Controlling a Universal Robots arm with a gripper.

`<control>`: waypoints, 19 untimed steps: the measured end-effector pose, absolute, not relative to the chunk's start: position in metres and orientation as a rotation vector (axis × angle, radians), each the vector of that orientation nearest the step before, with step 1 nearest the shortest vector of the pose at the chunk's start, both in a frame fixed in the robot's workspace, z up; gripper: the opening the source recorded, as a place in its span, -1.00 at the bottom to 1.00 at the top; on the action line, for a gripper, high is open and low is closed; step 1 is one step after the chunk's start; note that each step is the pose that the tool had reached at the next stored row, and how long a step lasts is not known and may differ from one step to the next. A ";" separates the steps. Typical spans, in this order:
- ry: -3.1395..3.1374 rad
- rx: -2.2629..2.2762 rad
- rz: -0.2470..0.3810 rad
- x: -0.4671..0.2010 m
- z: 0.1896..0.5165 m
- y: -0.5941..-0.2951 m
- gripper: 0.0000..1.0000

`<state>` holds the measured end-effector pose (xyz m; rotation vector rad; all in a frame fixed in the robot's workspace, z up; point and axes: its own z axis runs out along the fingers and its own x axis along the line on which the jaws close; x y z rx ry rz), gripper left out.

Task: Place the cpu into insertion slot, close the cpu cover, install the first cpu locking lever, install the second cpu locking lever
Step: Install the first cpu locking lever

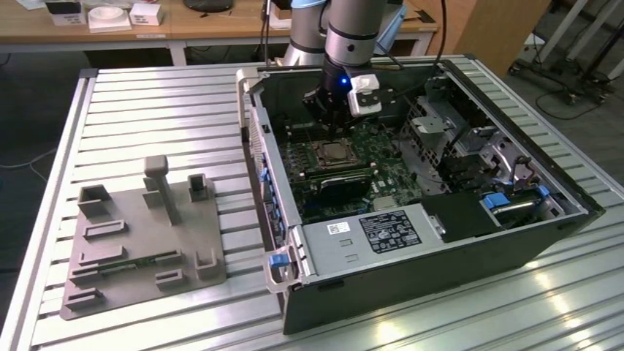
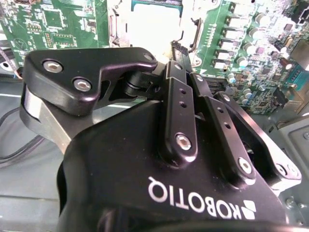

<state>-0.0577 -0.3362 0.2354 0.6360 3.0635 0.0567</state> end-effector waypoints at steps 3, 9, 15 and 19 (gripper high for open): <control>3.065 0.631 0.057 -0.058 0.235 -0.336 -0.79; 3.085 0.529 0.057 -0.058 0.235 -0.336 -0.79; 3.111 0.360 0.058 -0.058 0.235 -0.336 -0.79; 3.119 0.293 0.058 -0.058 0.235 -0.336 -0.79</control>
